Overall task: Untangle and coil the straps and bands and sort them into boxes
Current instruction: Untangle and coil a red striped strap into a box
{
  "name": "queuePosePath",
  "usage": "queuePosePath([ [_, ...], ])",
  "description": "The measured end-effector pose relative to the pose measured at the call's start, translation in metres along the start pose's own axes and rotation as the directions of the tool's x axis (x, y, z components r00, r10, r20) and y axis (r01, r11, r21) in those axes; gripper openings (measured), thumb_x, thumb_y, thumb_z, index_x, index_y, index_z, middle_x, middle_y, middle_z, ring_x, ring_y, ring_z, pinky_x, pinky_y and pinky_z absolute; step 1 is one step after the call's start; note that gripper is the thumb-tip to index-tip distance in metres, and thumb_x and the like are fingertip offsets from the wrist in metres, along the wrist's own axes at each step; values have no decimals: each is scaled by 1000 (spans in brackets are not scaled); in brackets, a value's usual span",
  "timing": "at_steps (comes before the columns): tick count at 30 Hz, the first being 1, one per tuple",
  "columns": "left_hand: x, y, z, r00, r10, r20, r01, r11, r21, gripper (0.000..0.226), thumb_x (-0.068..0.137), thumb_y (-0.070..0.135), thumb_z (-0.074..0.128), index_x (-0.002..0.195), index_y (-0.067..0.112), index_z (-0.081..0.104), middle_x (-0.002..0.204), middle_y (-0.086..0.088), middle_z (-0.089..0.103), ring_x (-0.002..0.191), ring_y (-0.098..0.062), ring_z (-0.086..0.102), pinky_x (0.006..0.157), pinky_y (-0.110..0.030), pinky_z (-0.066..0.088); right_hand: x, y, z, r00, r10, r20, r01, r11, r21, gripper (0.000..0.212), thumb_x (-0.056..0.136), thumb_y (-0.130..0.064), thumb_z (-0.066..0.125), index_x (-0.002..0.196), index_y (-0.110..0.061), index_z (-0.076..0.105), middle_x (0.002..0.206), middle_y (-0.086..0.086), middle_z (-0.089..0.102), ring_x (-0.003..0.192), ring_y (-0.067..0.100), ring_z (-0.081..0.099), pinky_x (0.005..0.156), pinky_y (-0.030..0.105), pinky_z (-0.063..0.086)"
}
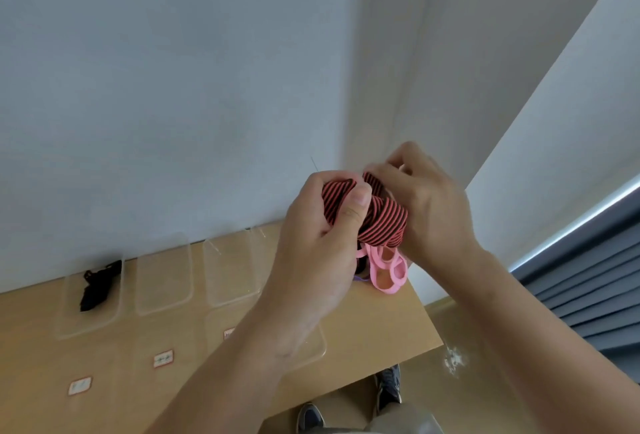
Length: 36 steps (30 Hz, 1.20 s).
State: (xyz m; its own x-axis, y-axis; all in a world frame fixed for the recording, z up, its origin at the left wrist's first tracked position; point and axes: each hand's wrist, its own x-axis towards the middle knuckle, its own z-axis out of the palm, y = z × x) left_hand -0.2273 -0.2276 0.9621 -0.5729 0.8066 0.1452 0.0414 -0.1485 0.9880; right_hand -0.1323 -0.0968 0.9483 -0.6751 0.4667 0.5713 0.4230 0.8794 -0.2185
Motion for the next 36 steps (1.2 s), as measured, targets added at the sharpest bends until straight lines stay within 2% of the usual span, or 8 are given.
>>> queuePosePath([
  [4,9,0,-14,997,-67,43,63,995,82,15,101,31,58,105,18,64,80,18,64,75,5,62,68,-10,47,19,-1,-2,943,-34,-332,-3,994,-110,30,103,-25,50,92,-12,74,89,7,60,74,26,58,40,31,42],
  [8,14,3,-19,977,-203,65,204,979,-6,29,88,43,64,103,19,65,87,4,69,87,-23,74,84,-47,62,30,5,-8,871,-122,-476,71,990,-124,20,101,-21,61,95,-11,78,84,10,61,70,27,60,40,33,42],
  [15,21,-2,-18,967,-241,79,248,963,-102,11,100,19,64,108,13,63,104,-11,67,82,-25,75,70,-48,63,5,2,11,966,68,-249,-18,979,201,27,88,-7,64,107,-23,76,71,-1,67,54,21,61,46,37,49],
  [17,23,-5,-19,971,-230,69,236,967,-96,6,100,13,62,105,12,64,92,-1,67,74,-16,73,61,-37,61,-7,-11,14,899,437,5,-372,759,534,21,89,-12,67,98,-30,67,78,-5,72,64,17,67,55,36,54],
  [19,25,-8,-19,977,-202,69,207,974,-88,5,100,10,61,101,14,64,83,10,67,67,-14,70,57,-33,59,-15,-22,17,713,610,346,-578,232,782,17,92,-6,64,89,-18,53,83,4,71,65,17,67,52,29,51],
  [23,30,-11,-19,991,-104,84,105,994,-1,4,92,22,68,91,26,66,80,18,67,68,-14,65,60,-36,60,-26,-20,18,516,293,805,-531,-628,569,29,90,-28,63,100,-1,68,102,16,71,96,31,69,98,45,54],
  [30,34,-11,-16,988,14,155,-26,997,76,7,91,27,63,92,34,66,83,15,68,92,-32,71,85,-65,56,-18,-21,16,461,60,886,-671,-630,392,70,92,-69,46,124,-12,72,132,12,67,126,28,61,118,49,33],
  [36,34,-17,-16,980,-18,197,25,999,-32,8,90,29,68,97,26,67,94,3,69,95,-43,69,75,-68,57,-4,-29,13,475,113,872,-576,-710,406,52,99,-51,50,128,-9,60,122,14,68,103,31,70,81,43,57],
])
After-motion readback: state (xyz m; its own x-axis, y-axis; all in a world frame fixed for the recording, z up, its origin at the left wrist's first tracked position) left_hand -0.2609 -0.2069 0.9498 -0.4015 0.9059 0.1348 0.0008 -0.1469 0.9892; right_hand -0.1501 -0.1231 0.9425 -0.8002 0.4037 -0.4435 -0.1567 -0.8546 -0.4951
